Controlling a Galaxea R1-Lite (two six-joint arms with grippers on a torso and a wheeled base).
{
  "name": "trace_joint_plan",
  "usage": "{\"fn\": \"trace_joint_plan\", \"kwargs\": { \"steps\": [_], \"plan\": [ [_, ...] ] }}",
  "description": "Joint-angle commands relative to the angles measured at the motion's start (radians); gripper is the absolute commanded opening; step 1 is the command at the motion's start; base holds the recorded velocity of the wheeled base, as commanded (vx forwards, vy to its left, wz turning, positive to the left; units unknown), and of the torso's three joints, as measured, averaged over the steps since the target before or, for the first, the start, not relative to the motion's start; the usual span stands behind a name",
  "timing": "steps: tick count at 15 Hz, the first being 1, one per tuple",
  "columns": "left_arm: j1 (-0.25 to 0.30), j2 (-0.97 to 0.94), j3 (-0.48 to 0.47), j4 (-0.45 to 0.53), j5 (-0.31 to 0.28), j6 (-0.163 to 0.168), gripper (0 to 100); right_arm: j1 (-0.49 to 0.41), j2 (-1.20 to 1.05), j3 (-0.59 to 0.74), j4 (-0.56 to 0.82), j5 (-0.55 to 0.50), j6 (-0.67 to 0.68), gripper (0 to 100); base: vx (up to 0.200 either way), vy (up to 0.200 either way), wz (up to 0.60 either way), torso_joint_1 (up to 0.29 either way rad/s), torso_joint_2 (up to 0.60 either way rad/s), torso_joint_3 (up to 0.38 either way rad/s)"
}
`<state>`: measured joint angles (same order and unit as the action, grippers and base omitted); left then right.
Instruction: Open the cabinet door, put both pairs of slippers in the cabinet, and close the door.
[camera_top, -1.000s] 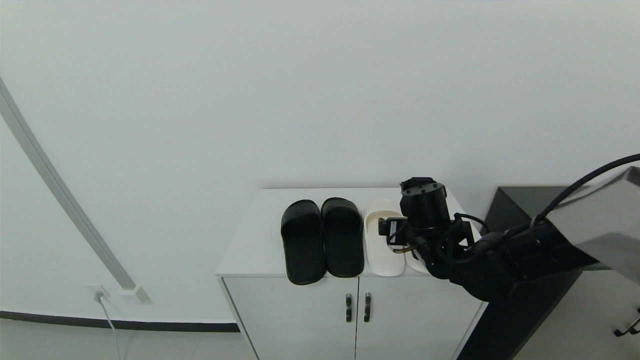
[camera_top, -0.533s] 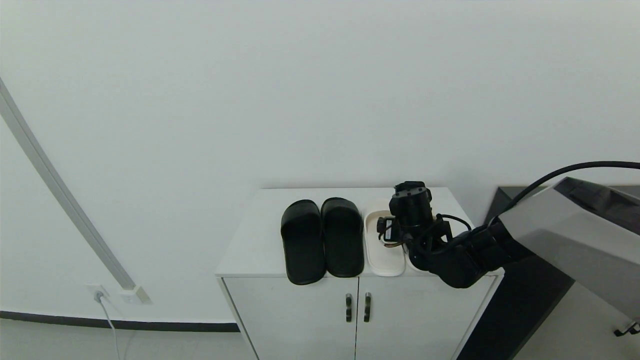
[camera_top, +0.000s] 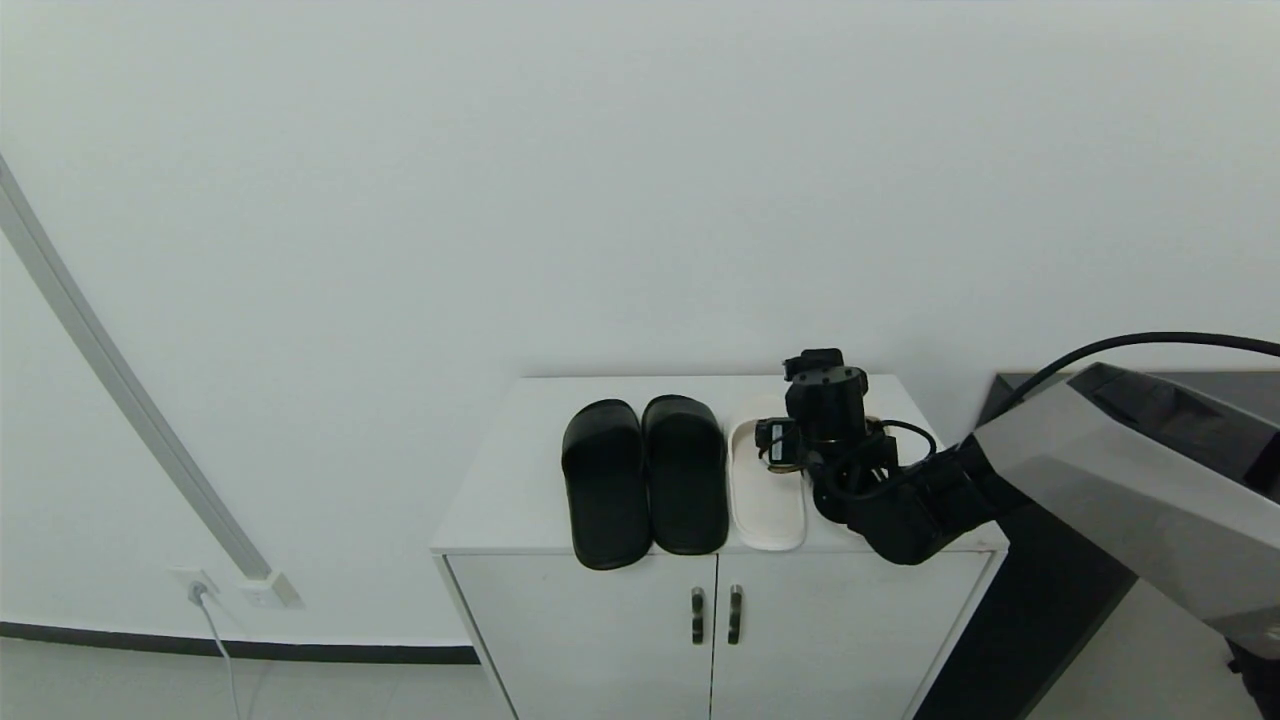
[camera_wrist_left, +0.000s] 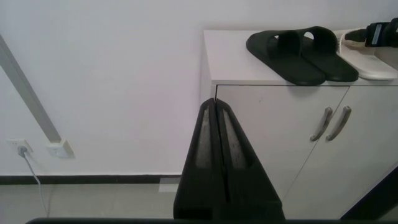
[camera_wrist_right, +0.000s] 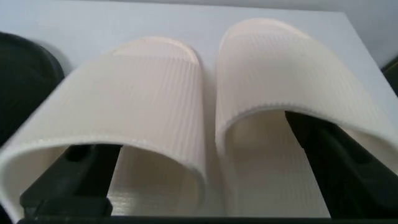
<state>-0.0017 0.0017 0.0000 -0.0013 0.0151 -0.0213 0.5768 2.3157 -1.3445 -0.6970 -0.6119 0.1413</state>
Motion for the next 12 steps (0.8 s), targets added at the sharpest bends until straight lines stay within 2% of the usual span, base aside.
{"fn": "trace_joint_plan", "kwargs": {
  "steps": [1,2,3,12],
  "plan": [
    [0.000,0.000,0.000,0.000,0.000,0.000,0,-0.002,0.014,0.002,-0.007,0.000,-0.006,100,0.000,0.000,0.00,0.000,0.00,0.000],
    [0.000,0.000,0.000,0.000,0.000,0.000,0,-0.002,0.014,0.002,-0.007,0.000,-0.006,100,0.000,0.000,0.00,0.000,0.00,0.000],
    [0.000,0.000,0.000,0.000,0.000,0.000,0,-0.002,0.014,0.002,-0.007,0.000,-0.006,0,0.000,0.000,0.00,0.000,0.00,0.000],
    [0.000,0.000,0.000,0.000,0.000,0.000,0,-0.006,-0.050,0.027,-0.009,0.004,-0.006,0,0.000,0.000,0.00,0.000,0.00,0.000]
  ]
}}
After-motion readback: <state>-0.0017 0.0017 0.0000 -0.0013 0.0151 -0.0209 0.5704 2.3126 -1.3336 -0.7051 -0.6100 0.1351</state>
